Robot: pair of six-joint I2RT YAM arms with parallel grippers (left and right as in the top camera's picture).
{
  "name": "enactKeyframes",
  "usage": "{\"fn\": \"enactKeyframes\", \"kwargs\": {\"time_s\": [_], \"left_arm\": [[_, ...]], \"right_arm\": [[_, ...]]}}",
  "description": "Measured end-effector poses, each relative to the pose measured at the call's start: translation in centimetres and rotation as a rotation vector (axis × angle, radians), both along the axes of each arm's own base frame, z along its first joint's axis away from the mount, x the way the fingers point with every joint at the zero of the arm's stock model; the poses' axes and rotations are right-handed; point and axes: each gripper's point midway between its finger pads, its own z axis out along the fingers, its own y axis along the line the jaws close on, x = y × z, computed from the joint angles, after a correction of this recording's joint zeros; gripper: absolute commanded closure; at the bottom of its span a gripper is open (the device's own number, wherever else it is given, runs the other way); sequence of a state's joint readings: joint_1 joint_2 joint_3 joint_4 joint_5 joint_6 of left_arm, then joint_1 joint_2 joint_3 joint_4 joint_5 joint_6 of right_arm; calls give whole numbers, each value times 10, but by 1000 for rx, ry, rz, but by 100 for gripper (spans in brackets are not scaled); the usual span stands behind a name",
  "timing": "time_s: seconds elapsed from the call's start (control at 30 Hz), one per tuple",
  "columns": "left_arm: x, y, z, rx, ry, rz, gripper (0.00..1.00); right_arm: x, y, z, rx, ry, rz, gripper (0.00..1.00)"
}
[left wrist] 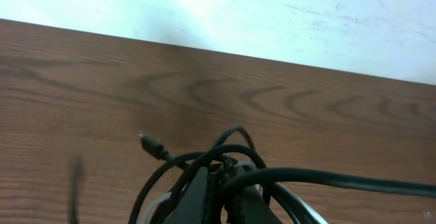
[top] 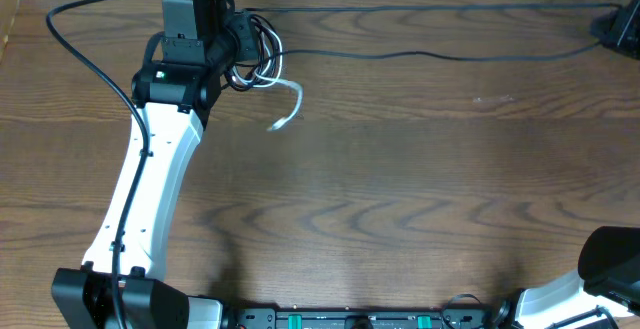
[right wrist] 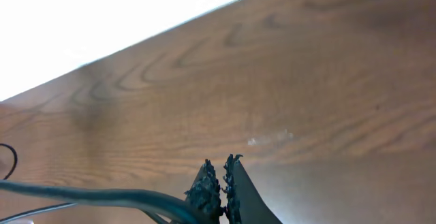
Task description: Untangle cables
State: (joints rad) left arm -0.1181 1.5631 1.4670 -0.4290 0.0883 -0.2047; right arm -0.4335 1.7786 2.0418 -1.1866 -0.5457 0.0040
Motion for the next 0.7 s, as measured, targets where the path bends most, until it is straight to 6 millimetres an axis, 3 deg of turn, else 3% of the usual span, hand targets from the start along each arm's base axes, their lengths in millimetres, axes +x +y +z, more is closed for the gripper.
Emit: {"fn": "enactKeyframes", "kwargs": {"time_s": [0.17,0.4,0.5,0.7], "left_arm": [[0,0,0,0,2,0,92],[-4,-1,1,-5,7,-8,92],[-4,8,2,5,6,19,92],[-4,8,7,4,-7,20,92]], "right_arm": [[5,2,36,-70,-115,57,99],[4,6,109,-188,-323,98,99],[-3,-4,147,-261,-414,52,99],[-19,-5,197,-339,-531,8,99]]}}
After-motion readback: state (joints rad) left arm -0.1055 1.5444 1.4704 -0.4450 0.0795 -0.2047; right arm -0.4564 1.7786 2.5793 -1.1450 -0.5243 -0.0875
